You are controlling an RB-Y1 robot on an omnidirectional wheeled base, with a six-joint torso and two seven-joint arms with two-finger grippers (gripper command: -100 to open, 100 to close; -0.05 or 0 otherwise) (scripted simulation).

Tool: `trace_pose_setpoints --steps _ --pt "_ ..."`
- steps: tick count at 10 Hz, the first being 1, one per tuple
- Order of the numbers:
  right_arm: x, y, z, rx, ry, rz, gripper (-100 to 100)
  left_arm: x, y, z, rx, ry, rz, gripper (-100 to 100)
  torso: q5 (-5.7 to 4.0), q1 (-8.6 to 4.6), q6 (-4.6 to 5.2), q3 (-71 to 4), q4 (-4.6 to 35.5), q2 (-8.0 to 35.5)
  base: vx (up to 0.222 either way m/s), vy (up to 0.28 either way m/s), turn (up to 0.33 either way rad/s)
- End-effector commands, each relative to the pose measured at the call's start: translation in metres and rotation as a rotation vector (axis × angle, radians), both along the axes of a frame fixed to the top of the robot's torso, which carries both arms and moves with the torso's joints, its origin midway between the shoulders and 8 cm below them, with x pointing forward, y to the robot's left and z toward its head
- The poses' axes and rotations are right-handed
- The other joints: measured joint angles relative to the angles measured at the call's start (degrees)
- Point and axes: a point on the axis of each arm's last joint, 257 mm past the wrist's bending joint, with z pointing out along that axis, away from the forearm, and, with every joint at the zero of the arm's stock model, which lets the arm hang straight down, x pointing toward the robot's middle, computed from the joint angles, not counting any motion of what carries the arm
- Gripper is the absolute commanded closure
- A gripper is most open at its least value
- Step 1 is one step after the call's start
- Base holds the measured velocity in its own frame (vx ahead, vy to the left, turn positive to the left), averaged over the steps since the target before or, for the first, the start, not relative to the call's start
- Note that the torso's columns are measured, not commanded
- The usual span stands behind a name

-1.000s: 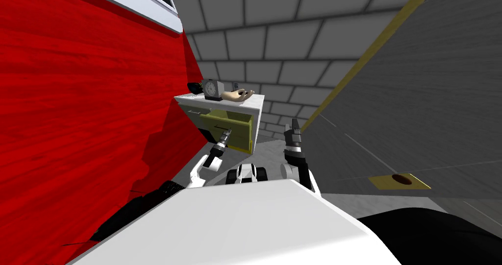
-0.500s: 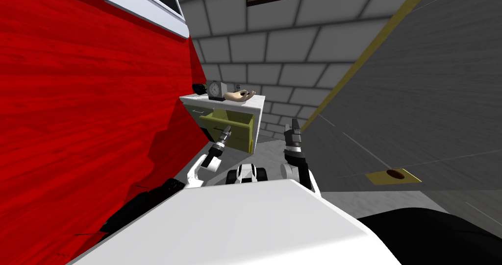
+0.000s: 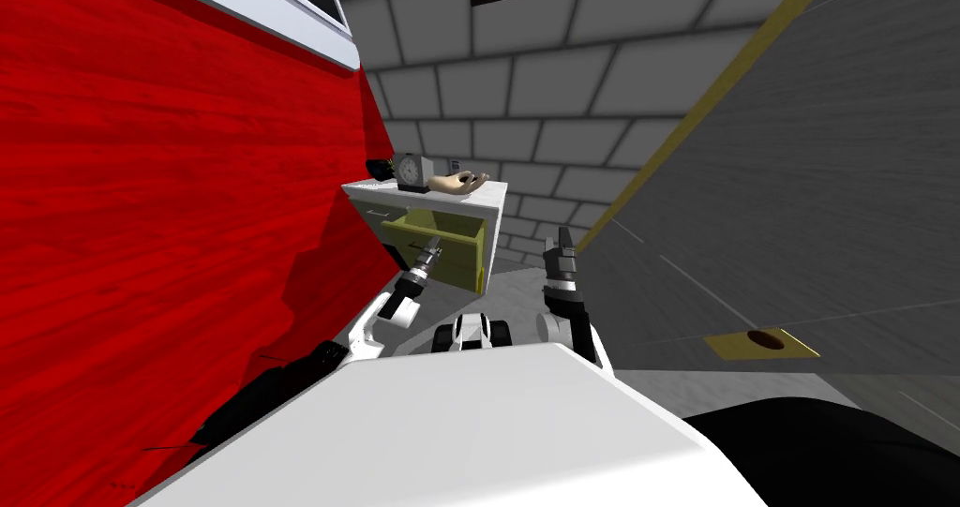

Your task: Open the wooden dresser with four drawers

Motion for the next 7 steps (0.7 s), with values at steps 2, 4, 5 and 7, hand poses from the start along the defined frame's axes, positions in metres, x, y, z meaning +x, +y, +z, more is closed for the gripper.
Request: trace_pose_setpoints --steps 2,4,5,7 --pt "0.0000 0.0000 0.0000 0.000 0.000 0.000 0 -0.0014 0.0007 0.0009 0.000 0.010 -0.001 0 -0.02 -0.01 -0.02 0.0 0.1 0.1 0.000 0.000 0.000" --pt "0.0000 0.0000 0.0000 0.000 0.000 0.000 0 -0.0014 0.0010 -0.0004 0.001 0.012 0.000 0 -0.01 -0.01 0.00 0.0 0.0 0.0 0.000 0.000 0.000" --pt "0.0000 0.0000 0.0000 0.000 0.000 0.000 0 -0.0014 0.0011 -0.0009 0.001 0.013 0.000 0 -0.01 -0.02 0.00 0.0 0.0 0.0 0.000 0.000 0.000" --pt "0.0000 0.0000 0.0000 0.000 0.000 0.000 0 -0.0015 0.0012 -0.0014 0.002 0.015 0.000 0 0.00 -0.02 0.00 0.0 0.0 0.0 0.000 0.000 0.000"
